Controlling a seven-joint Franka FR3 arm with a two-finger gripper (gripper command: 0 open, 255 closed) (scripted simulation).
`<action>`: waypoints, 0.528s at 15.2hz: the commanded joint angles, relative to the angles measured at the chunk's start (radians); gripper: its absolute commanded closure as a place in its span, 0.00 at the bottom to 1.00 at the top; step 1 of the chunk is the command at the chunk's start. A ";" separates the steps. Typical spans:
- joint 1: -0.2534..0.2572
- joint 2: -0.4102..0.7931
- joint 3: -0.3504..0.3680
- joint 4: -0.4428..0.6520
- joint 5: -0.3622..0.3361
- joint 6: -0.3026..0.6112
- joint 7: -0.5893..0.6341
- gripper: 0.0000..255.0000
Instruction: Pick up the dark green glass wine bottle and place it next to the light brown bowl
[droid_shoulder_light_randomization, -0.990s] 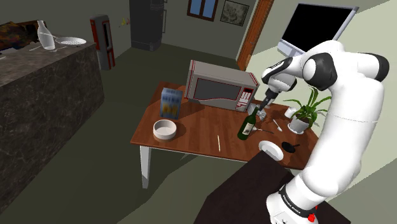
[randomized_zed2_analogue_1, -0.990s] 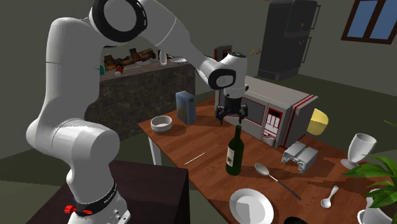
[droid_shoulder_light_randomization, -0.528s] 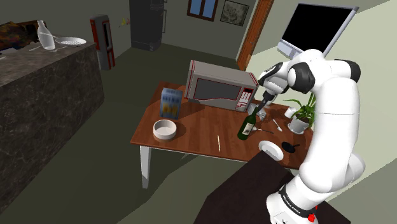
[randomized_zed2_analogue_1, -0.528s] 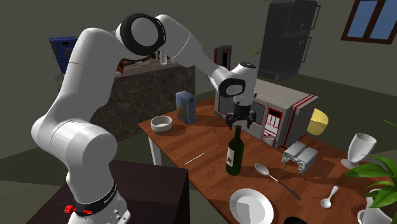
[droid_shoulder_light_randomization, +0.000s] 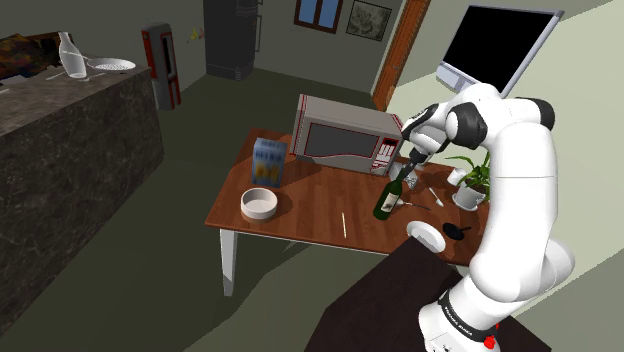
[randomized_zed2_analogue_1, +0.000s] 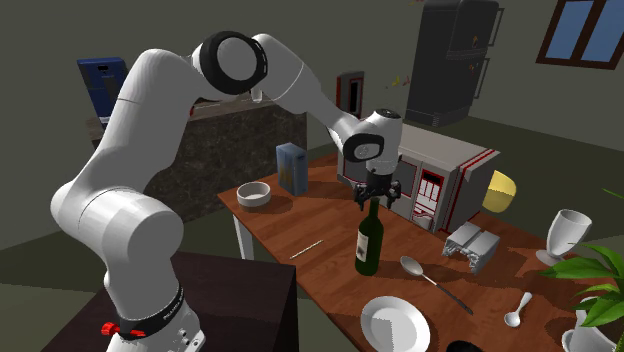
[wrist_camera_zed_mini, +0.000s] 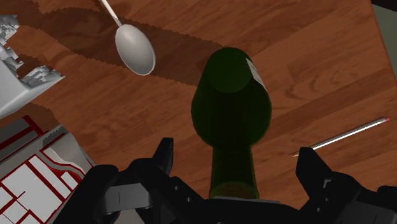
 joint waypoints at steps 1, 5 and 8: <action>-0.001 0.002 0.001 0.001 0.001 0.001 0.000 0.00; -0.001 0.001 0.001 0.001 0.001 0.001 0.000 0.00; -0.001 0.001 0.001 0.001 0.001 0.001 0.000 1.00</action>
